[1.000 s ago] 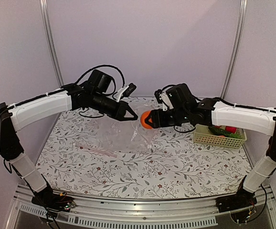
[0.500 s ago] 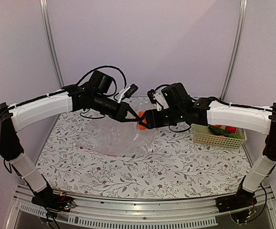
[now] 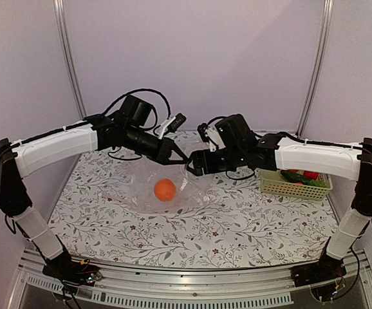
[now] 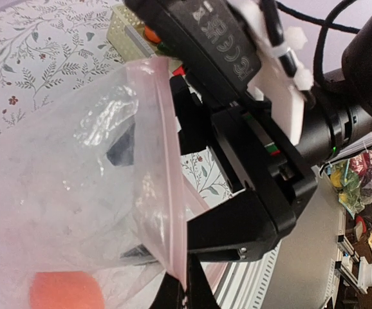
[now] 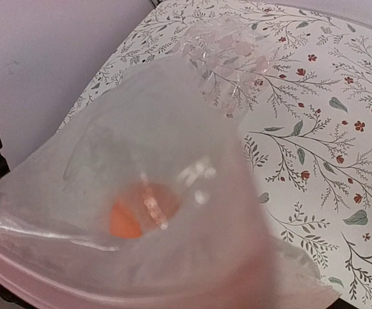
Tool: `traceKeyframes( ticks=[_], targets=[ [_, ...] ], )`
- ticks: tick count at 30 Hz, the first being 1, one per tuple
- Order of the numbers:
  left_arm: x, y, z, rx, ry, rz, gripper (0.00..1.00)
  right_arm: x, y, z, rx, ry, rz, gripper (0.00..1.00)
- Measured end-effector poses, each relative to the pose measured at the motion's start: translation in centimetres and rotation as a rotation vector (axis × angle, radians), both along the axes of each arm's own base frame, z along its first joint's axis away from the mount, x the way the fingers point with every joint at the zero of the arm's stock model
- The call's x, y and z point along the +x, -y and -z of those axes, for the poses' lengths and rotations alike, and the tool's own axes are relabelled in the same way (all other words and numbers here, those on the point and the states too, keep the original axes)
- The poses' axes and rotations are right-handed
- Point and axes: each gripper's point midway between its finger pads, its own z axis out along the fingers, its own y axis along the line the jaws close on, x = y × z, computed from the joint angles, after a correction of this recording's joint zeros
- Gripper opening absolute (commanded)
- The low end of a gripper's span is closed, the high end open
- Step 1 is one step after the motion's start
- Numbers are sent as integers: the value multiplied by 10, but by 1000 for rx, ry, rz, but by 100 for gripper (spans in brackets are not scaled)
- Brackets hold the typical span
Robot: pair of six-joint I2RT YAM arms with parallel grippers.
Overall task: Place the food in the zip-top bag and seal the zipper
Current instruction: Place the fake fruit in the zipper food storage bag, then pick up the fake fruit from the bin.
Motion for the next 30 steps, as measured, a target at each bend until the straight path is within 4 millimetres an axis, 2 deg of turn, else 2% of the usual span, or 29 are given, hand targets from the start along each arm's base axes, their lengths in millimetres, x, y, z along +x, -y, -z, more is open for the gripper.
traceKeyframes(
  ticks=[12,22,26,30],
  targets=[
    [0,0,0,0,1,-1,0,1,-1,-1,4,4,1,80],
    [4,-2,2,14,10,-19,0,0,0,-5,7,13,-3,84],
    [10,-6,6,44,23,-55,0,-2,4,-13,14,26,-4,85],
    [16,-13,13,87,30,-100,0,-8,10,-31,43,49,-11,85]
  ],
)
